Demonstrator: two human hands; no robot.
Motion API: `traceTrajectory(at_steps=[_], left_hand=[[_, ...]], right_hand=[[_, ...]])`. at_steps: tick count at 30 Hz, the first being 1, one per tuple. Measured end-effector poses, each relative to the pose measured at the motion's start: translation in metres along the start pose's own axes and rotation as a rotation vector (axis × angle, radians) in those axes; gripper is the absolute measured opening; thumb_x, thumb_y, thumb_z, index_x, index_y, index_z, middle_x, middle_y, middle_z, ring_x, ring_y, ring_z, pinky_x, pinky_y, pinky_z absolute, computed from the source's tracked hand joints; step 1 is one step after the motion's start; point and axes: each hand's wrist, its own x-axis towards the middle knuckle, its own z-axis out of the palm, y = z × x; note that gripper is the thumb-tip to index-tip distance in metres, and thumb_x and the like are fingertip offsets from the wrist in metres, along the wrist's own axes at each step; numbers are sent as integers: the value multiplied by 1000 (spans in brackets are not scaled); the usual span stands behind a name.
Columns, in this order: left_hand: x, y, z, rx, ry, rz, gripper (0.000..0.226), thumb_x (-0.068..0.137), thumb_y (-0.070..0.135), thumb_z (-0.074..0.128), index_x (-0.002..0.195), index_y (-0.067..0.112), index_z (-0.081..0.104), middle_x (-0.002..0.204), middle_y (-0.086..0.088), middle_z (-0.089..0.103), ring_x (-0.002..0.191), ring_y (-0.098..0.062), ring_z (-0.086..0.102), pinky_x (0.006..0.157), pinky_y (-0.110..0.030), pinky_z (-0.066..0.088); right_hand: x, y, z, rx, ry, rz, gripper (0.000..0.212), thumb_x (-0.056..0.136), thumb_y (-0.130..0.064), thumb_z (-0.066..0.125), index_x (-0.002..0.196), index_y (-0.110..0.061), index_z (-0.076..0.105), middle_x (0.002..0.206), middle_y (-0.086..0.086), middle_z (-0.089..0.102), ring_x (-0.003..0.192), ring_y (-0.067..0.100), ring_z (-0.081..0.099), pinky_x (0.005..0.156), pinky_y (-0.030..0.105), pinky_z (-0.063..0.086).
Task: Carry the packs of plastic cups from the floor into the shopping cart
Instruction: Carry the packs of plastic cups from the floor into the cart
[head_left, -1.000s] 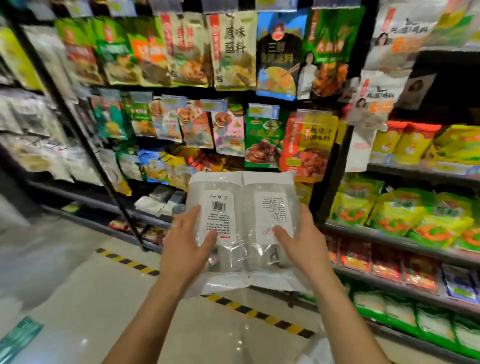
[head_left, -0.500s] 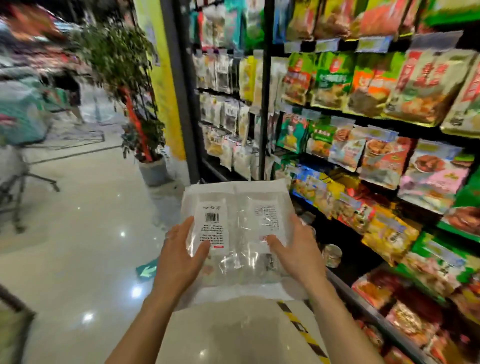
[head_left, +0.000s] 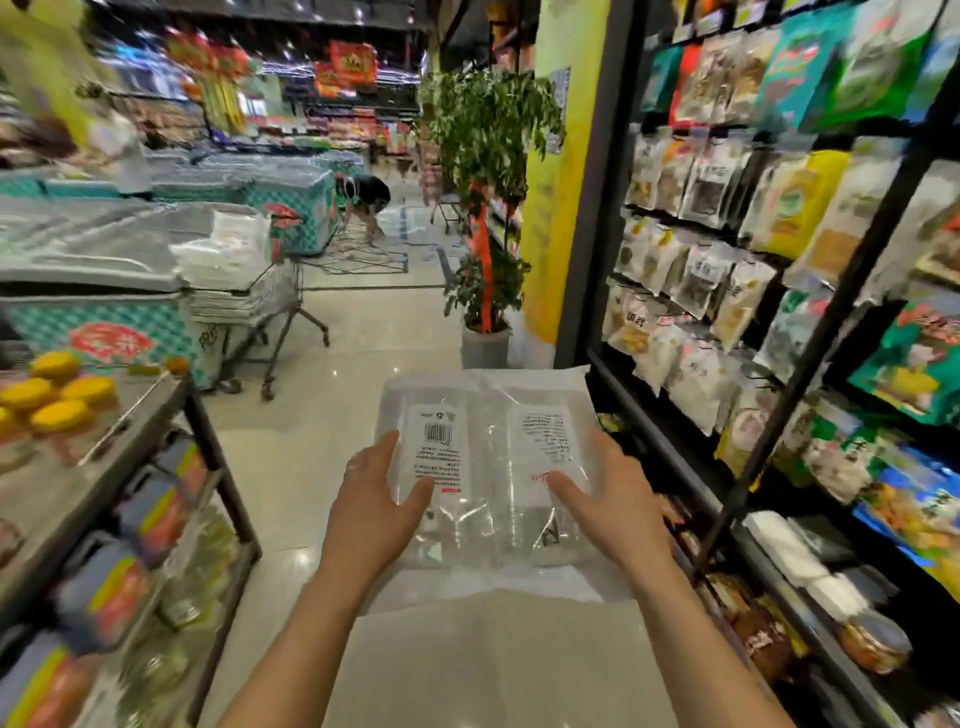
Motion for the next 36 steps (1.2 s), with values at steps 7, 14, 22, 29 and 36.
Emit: traceTrajectory(at_steps=[7,14,22,29,36], left_hand=[[114,-78,-17,81,93,-97,74,88,40,65,151,23,30,146,-4,43,134,-16,37,99,-26,32],[271,-133,-13,152,167,-214,73,87,41,65,150,23,33,146,-4,44,133,-19,41,103,-30,35],[424,-167,-15,222,228,-306,67,91,42,58,149,23,29,140,-2,44,126,-19,43,95,-29,35],[556,-229,-26,244,244,-359,69,91,42,59,149,22,28,143,-3,43,130,-19,37,102,-33,34],[722,-323,-53,232,254,-362,71,89,42,61,150,23,30,144,-10,44,129,-27,42,100,-38,39]], right_hand=[[125,-38,112,-5,-121,-99,65,78,-64,57,134,-37,40,126,-11,58,116,17,52,86,38,49],[293,-64,219,20,-231,-125,64,81,-63,59,135,-36,39,125,-3,57,111,18,55,80,34,46],[457,-113,296,89,-369,-174,77,87,-50,64,149,-24,27,140,9,45,127,25,43,89,34,38],[576,-151,388,102,-424,-160,78,86,-54,62,149,-30,23,131,8,42,114,27,52,78,30,35],[709,-215,510,108,-409,-179,80,86,-55,61,151,-30,20,130,10,44,117,26,50,81,29,36]])
